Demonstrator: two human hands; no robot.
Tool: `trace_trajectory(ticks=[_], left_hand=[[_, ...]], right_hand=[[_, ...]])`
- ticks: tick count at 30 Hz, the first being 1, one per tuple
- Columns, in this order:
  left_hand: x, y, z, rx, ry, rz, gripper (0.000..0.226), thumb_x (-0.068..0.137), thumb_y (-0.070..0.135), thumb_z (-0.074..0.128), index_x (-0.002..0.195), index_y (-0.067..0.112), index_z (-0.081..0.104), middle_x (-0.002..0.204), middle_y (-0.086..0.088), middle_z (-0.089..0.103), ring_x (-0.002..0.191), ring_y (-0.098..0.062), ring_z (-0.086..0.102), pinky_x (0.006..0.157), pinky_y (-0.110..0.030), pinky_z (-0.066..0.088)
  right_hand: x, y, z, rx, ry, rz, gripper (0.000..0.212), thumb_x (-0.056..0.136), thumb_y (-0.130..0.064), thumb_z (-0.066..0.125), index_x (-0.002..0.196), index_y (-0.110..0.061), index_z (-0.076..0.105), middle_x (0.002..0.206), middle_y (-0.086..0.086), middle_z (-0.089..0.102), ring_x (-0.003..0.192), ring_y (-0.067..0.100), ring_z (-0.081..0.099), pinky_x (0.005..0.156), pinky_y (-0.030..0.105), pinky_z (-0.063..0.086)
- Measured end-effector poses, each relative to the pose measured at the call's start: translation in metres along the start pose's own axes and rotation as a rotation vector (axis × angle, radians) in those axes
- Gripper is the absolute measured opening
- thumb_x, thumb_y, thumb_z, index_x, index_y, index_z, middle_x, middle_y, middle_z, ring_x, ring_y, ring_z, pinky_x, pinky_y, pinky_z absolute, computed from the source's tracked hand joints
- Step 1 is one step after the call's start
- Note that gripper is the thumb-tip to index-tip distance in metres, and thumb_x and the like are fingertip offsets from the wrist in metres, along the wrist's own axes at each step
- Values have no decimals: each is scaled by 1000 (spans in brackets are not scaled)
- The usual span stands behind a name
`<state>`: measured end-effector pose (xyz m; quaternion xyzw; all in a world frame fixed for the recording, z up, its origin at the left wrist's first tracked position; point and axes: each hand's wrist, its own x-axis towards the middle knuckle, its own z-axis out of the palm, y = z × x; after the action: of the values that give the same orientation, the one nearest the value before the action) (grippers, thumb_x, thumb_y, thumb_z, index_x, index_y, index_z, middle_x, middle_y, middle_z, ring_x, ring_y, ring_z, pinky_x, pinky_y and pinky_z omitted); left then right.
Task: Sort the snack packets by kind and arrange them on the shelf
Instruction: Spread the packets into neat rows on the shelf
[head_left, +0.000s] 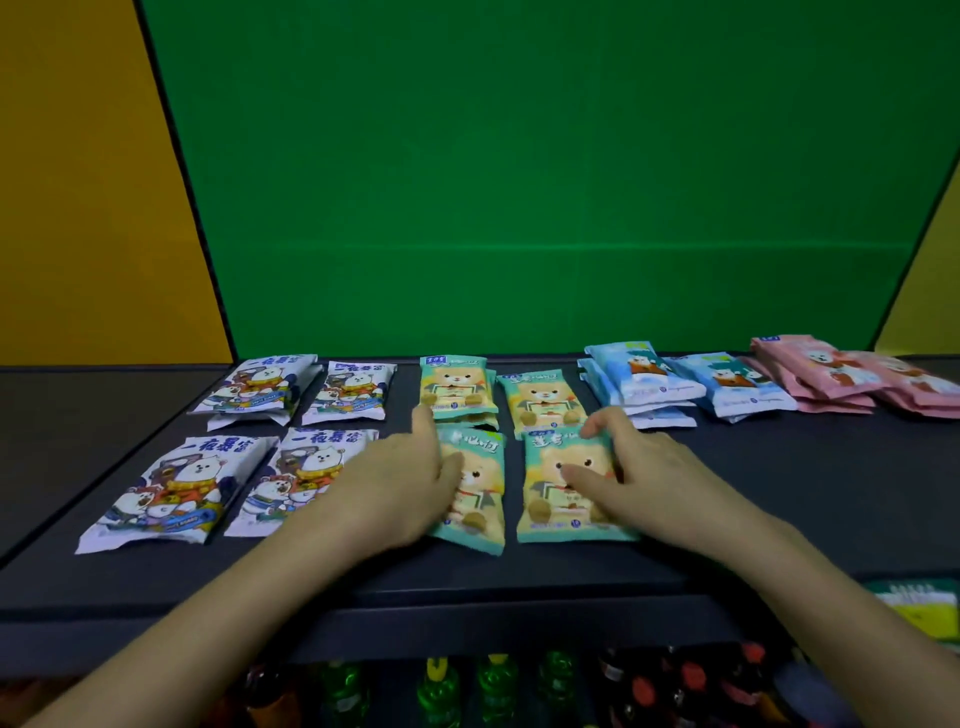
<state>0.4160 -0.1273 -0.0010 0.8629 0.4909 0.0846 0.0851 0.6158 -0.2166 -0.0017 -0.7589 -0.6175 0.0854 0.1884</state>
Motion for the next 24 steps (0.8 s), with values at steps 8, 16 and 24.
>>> trace_trajectory(ticks=[8,16,24], left_hand=[[-22,-8,-4,204,51,278,55,95,54,22,143,28,26,149,3,29,135,-16,27,108,-31,28],[-23,-15,0,211,-55,327,60,94,56,20,149,34,10,159,9,5,145,-8,8,115,-27,16],[58,-21,-29,-297,94,82,47,97,36,42,132,5,42,138,-13,47,123,-26,46,100,-33,36]], right_hand=[[-18,12,-1,-162,-33,-210,56,88,-64,28,140,-43,27,147,-21,25,133,1,27,101,25,33],[-7,19,3,-145,-130,-217,58,92,-57,27,147,-41,16,156,-22,6,143,-1,10,117,28,19],[42,-22,-17,44,-43,-190,40,98,-34,40,126,-10,54,132,4,56,120,21,51,100,30,38]])
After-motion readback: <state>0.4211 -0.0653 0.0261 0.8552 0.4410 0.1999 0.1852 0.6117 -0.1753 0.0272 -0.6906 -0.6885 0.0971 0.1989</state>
